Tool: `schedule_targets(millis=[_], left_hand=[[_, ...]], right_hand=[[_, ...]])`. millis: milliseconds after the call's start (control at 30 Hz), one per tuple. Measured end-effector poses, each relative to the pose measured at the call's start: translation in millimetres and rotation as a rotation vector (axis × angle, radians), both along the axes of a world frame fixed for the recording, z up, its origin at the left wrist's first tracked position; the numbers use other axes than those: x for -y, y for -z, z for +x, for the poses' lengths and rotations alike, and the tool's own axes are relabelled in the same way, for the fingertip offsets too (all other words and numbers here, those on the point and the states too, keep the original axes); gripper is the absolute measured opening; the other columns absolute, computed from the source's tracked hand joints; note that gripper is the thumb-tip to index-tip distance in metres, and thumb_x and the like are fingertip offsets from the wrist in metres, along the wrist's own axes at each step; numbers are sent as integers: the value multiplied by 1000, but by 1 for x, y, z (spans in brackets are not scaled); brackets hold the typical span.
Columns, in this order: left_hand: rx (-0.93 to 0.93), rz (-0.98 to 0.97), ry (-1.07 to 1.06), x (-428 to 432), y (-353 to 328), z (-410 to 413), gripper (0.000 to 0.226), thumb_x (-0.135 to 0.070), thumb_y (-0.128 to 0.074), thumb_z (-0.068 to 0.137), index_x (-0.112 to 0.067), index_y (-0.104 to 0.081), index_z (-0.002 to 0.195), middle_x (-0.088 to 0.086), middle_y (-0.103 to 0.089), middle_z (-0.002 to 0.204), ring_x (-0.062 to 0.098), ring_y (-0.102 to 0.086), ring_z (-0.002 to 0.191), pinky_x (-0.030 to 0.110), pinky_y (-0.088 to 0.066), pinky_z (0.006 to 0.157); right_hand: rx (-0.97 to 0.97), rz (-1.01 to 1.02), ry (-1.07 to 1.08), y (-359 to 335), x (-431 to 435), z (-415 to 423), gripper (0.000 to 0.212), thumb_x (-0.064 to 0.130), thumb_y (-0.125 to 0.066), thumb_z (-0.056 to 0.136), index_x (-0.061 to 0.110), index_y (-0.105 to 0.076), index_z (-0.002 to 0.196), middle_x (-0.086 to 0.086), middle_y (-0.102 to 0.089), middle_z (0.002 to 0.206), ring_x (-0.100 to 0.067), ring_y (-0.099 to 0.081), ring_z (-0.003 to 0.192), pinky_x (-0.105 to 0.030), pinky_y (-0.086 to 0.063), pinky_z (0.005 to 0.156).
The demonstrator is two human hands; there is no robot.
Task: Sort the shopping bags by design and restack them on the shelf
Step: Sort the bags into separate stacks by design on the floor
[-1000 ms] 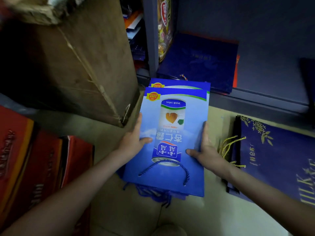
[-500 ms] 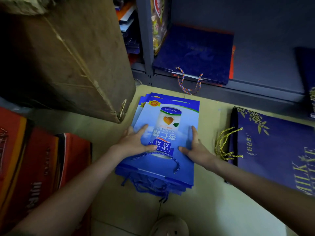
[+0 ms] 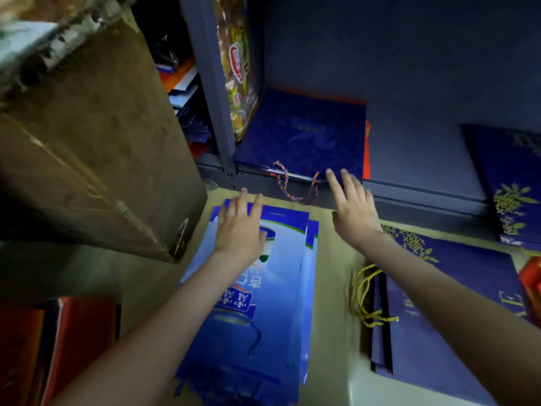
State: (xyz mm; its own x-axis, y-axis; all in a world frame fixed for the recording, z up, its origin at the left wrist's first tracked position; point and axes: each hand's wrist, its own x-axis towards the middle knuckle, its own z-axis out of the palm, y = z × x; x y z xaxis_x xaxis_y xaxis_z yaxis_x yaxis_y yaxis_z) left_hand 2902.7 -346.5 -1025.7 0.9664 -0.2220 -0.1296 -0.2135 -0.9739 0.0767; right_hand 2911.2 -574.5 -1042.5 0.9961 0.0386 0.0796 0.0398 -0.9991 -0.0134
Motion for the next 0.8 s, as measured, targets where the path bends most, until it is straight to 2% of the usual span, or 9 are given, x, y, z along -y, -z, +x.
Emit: schedule_targets(millis=[133,200,333,400,467,533,633,700,800], left_hand=[[67,-59,53,41,1,6,76,-25,-50,94,-18,0,152,9,2,158,25,-2,146,40,-4,118],[87,-68,71,50,-1,4,75,-23,-49,94,-17,0,152,8,3,159,22,0,146,39,0,117],[163,-40,89,48,-1,6,77,-16,-49,93,-13,1,152,7,2,159,21,1,146,37,4,117],[308,-39,132,48,1,9,85,-10,-63,83,-10,-12,151,9,-13,158,24,-12,146,39,-3,116],[453,-24,203,53,1,10,92,-7,-74,68,-8,-27,147,11,-30,152,26,-27,141,43,-15,115],[523,-41,317,63,-6,14,90,-7,-71,68,-9,-28,147,12,-37,149,26,-34,138,44,-21,114],[634,-181,515,84,-21,18,53,-8,-53,74,-5,-56,127,12,-67,114,25,-65,101,33,-42,87],[677,-284,620,96,-35,12,35,-8,-47,76,-3,-69,104,11,-72,95,24,-69,79,32,-38,73],[681,-409,690,115,-59,-9,40,-3,-43,74,0,-70,103,13,-72,101,24,-70,89,31,-45,82]], right_hand=[[-150,-104,84,8,24,47,87,9,-48,91,19,16,149,-9,-2,159,-28,0,146,-41,-2,117],[-256,-206,57,10,29,57,80,2,-42,93,14,13,150,-9,-4,159,-27,-4,146,-38,-5,118],[-249,-296,-72,-3,33,40,76,-6,-37,91,6,11,149,-14,-12,158,-28,-11,146,-32,-13,118],[-85,-224,-163,-15,37,21,74,-9,-36,87,4,1,149,-19,-24,153,-31,-23,142,-35,-19,116],[144,-148,-263,-27,41,-2,62,-8,-33,80,-3,-31,142,-24,-52,133,-36,-51,124,-41,-39,104],[259,-138,-337,-36,48,-31,53,-5,-35,79,-5,-51,130,-21,-63,120,-32,-62,111,-43,-44,97],[352,-126,-419,-52,61,-72,43,-1,-43,85,-4,-56,127,-16,-64,121,-26,-63,111,-36,-44,99],[281,-5,-428,-69,75,-93,42,9,-43,91,-2,-53,131,-16,-60,127,-26,-58,117,-38,-43,103],[41,191,-367,-109,101,-120,60,34,-50,92,10,-34,145,-12,-39,147,-22,-34,138,-40,-26,114]])
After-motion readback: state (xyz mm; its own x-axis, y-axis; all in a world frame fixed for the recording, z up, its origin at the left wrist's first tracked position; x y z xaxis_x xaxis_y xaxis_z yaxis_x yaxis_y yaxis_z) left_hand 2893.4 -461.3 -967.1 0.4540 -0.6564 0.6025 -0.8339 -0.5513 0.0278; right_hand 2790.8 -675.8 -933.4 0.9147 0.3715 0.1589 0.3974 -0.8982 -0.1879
